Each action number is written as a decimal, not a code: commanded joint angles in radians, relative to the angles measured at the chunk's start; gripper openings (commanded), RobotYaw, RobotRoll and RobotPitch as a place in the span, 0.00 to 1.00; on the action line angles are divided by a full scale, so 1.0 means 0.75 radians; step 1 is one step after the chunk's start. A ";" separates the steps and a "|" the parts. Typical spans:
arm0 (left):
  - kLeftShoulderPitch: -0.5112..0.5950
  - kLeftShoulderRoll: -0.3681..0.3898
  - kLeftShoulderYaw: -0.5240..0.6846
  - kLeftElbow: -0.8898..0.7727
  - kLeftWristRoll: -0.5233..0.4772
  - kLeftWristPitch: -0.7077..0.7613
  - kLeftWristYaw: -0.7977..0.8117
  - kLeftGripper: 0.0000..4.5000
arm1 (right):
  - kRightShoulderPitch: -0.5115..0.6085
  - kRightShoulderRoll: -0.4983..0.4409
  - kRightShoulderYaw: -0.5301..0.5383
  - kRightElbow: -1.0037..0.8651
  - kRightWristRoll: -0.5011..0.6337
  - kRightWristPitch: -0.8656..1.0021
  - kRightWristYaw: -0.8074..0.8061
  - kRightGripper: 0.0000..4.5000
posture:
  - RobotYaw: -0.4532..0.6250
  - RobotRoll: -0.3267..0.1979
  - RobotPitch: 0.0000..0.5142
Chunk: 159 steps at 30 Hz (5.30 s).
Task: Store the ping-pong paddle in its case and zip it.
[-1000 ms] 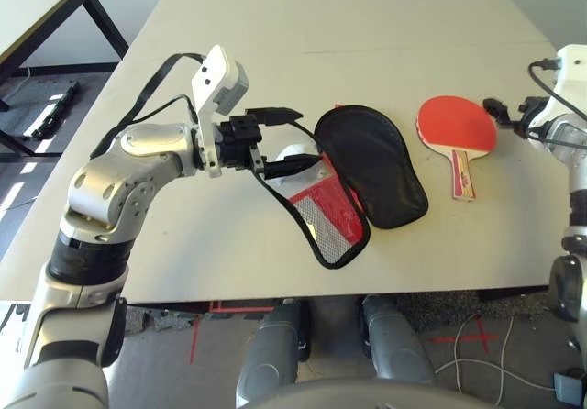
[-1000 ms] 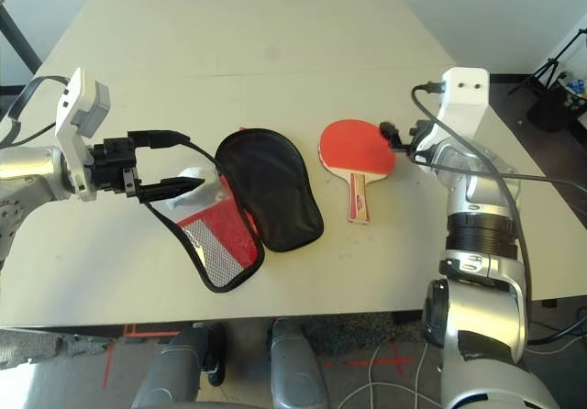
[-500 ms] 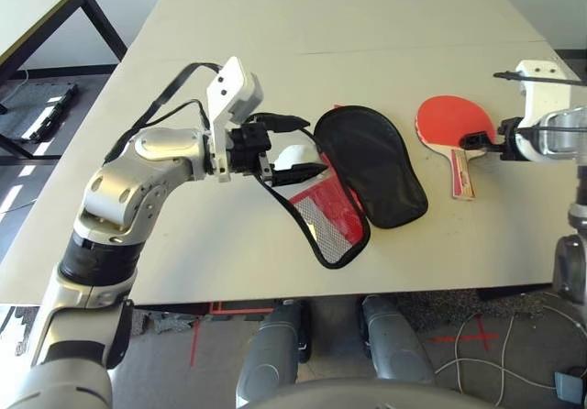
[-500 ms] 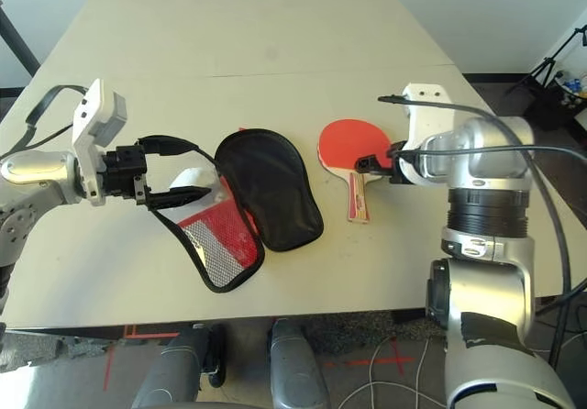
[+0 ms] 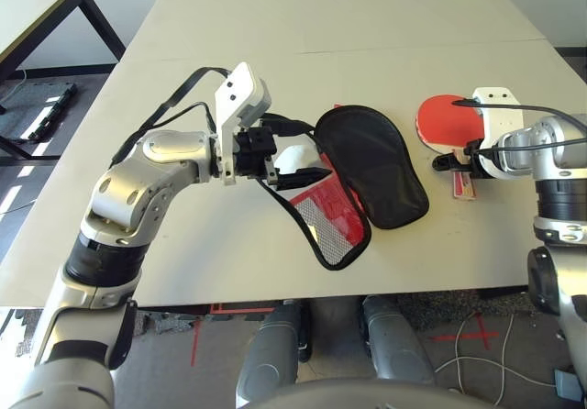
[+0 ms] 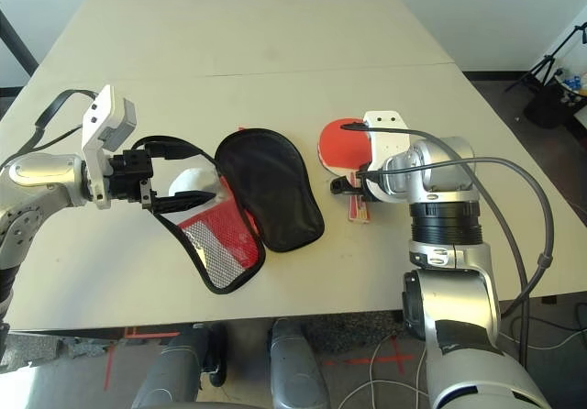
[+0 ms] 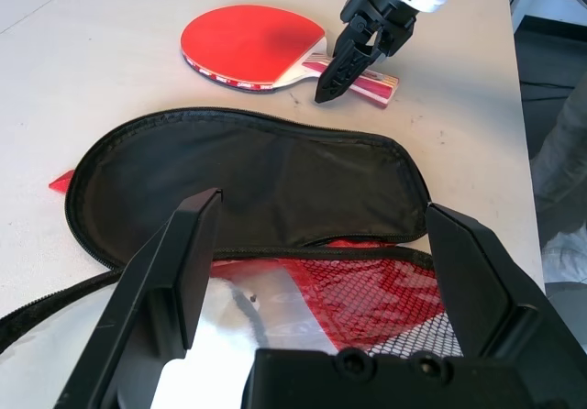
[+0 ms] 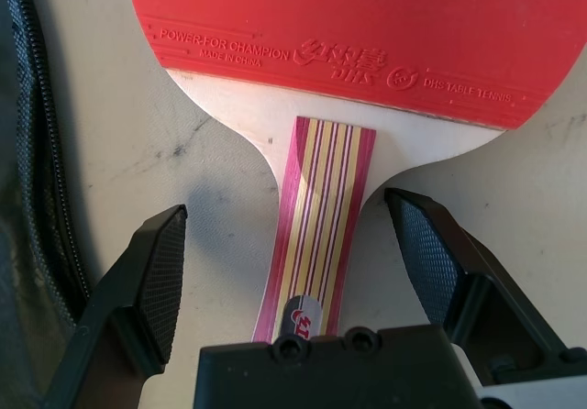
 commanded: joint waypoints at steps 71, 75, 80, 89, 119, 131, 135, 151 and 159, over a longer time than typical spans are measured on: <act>0.060 0.005 -0.019 -0.041 0.041 0.007 -0.042 1.00 | 0.490 0.419 0.155 -0.933 0.198 0.090 -0.375 0.25 | 0.36 0.62 0.46; 0.065 0.003 -0.020 -0.050 0.038 0.010 -0.040 1.00 | 0.507 0.404 0.137 -0.943 0.262 0.090 -0.425 0.25 | 0.36 0.62 0.46; 0.067 -0.001 -0.027 -0.048 0.040 0.009 -0.042 1.00 | 0.537 0.396 0.119 -0.954 0.343 0.090 -0.490 0.25 | 0.35 0.62 0.47; 0.060 0.002 -0.027 -0.015 0.048 -0.007 -0.069 1.00 | 0.590 0.354 0.066 -0.993 0.499 0.090 -0.611 0.25 | 0.35 0.62 0.49; -0.048 0.407 0.219 -0.100 -0.100 0.211 -0.194 1.00 | 0.523 -0.480 0.004 -0.756 0.613 -0.546 0.360 1.00 | 0.40 0.62 0.49; 0.259 0.669 0.381 -0.030 -0.034 0.146 -0.277 1.00 | 0.496 -0.458 0.032 -0.533 0.514 -0.805 0.674 1.00 | 0.44 0.62 0.47; 0.282 0.643 0.337 -0.065 -0.032 0.140 -0.254 1.00 | 0.513 -0.476 0.018 -0.484 0.487 -0.867 0.754 1.00 | 0.44 0.62 0.46; -0.160 -0.011 -0.071 -0.239 -0.213 0.339 -0.032 1.00 | 0.493 -0.381 -0.110 -0.194 0.508 -1.078 0.973 1.00 | 0.39 0.62 0.45; -0.259 -0.283 -0.237 -0.150 -0.078 0.241 0.083 1.00 | 0.403 -0.376 -0.205 -0.049 0.651 -0.805 0.983 1.00 | 0.37 0.62 0.46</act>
